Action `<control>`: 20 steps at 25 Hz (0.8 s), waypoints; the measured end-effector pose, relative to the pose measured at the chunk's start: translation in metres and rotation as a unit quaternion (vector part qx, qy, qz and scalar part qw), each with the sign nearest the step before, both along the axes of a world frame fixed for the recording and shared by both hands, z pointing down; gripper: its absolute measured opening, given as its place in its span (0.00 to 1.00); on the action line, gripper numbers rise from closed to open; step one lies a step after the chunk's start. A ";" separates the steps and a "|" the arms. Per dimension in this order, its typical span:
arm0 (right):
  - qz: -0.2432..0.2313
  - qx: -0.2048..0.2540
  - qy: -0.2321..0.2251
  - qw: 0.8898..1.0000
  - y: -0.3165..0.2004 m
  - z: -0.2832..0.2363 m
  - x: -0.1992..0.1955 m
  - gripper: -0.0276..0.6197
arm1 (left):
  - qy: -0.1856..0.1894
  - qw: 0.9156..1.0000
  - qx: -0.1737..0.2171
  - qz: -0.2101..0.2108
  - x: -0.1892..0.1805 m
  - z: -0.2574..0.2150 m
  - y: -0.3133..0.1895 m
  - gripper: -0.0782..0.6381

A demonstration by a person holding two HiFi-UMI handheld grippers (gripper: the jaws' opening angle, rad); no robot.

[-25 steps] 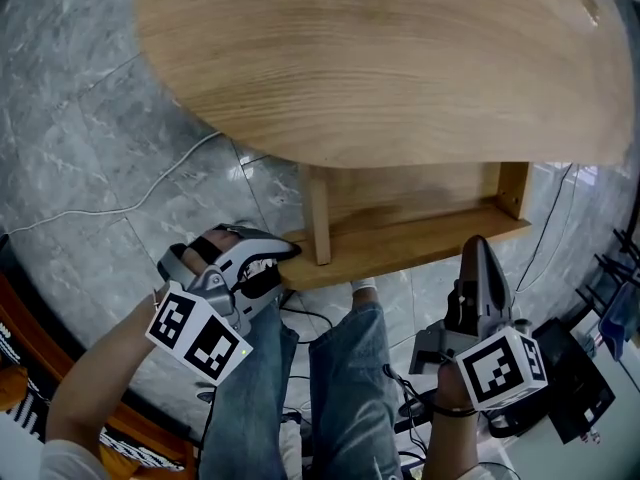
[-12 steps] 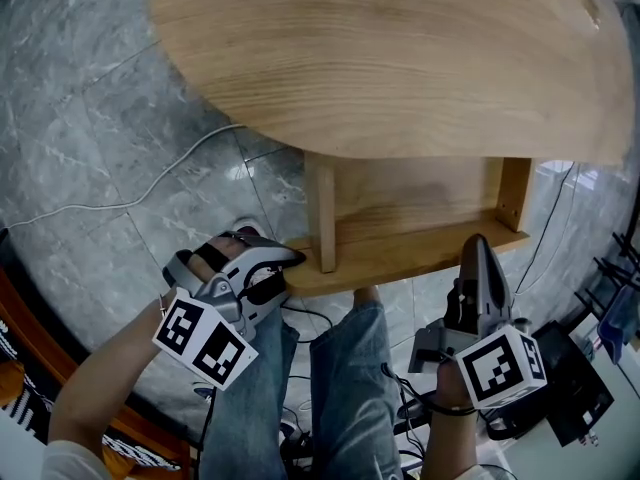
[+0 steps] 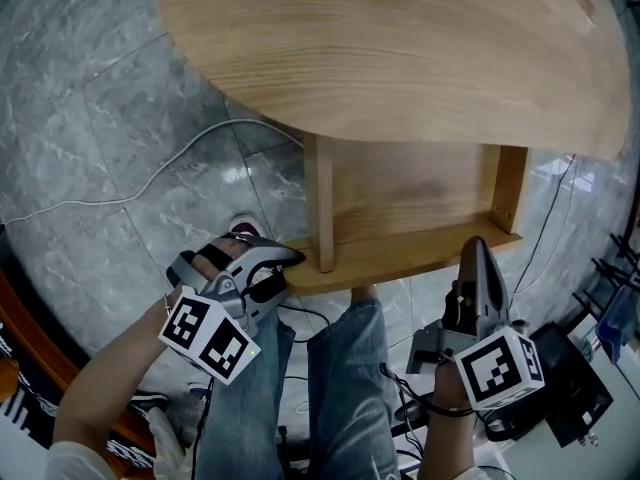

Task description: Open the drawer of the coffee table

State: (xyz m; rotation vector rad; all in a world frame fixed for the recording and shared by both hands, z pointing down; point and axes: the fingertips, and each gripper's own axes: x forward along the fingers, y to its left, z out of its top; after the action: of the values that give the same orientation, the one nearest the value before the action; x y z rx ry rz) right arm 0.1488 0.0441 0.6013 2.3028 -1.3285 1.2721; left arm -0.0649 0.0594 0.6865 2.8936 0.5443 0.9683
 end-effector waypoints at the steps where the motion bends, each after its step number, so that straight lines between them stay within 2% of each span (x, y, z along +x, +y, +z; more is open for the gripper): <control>1: 0.000 0.000 0.001 1.000 0.001 0.000 0.000 0.04 | -0.001 1.000 0.000 -0.001 0.000 0.002 0.000 0.21; 20: -0.016 -0.001 -0.001 1.000 -0.005 0.003 0.004 0.04 | -0.041 0.999 0.006 0.012 0.002 0.039 0.001 0.24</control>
State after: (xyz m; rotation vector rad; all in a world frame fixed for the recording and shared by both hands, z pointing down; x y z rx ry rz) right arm 0.1526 0.0396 0.6040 2.2699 -1.3575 1.2662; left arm -0.0630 0.0606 0.7259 2.8498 0.5719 1.0906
